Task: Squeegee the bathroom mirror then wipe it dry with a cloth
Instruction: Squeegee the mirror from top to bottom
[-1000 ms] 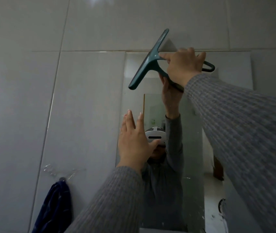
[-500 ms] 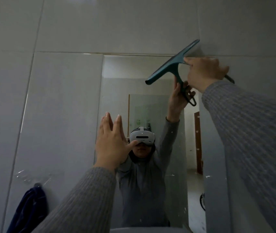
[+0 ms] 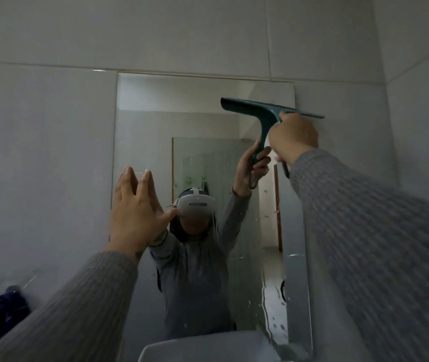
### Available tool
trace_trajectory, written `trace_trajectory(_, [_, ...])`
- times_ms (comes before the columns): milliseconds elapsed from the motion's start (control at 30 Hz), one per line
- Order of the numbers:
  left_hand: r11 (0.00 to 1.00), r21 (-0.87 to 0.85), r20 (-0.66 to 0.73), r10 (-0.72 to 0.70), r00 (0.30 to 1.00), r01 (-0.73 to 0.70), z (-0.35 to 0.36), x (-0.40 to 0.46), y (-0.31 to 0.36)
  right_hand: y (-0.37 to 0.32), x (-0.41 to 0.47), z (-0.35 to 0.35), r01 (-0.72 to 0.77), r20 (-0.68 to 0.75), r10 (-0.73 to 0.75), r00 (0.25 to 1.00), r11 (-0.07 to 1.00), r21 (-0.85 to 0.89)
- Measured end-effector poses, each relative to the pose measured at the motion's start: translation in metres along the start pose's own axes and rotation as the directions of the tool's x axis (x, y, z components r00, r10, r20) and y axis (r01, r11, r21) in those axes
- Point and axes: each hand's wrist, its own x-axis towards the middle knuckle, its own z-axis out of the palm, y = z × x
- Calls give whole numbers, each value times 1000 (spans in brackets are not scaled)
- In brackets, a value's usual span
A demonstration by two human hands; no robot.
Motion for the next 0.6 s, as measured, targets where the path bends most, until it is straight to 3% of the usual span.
trace_trajectory(233, [1000, 4, 21, -4, 1000, 4, -3, 1, -2, -23, -42, 33, -95, 10, 96, 995, 949, 300])
trace_trajectory(600, [1000, -5, 52, -2, 999, 2, -12, -9, -6, -70, -93, 70, -44, 70, 21, 997, 941, 336])
